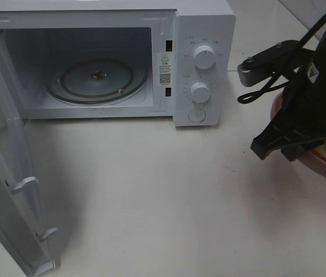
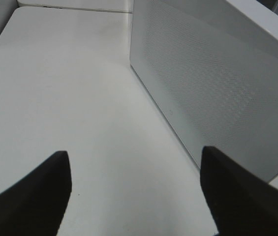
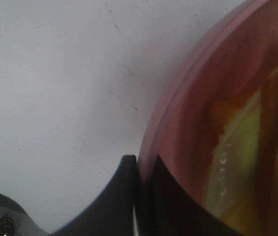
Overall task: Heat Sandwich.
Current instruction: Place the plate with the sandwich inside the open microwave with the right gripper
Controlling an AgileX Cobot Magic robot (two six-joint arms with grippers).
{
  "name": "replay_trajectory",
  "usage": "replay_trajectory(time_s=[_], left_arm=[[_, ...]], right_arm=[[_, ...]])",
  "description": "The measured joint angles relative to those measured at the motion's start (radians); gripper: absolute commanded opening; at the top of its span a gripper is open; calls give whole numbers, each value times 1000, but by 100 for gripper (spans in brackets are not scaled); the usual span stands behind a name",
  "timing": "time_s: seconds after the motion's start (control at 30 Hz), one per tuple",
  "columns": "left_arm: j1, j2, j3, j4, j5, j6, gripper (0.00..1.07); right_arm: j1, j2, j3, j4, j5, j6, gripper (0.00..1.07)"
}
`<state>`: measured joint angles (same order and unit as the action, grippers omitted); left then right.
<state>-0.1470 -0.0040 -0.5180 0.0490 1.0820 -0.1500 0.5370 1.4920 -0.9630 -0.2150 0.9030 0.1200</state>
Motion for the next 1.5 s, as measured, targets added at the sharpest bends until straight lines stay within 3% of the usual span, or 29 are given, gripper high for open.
replay_trajectory(time_s=[0.4,0.8,1.17,1.5], left_arm=[[0,0,0,0,0,0,70],[0,0,0,0,0,0,70],[0,0,0,0,0,0,70],[0,0,0,0,0,0,70]], right_arm=[[200,0,0,0,4,-43,0],[371,0,0,0,5,-318,0],[419,0,0,1,6,-631,0],[419,0,0,-1,-38,-1094,0]])
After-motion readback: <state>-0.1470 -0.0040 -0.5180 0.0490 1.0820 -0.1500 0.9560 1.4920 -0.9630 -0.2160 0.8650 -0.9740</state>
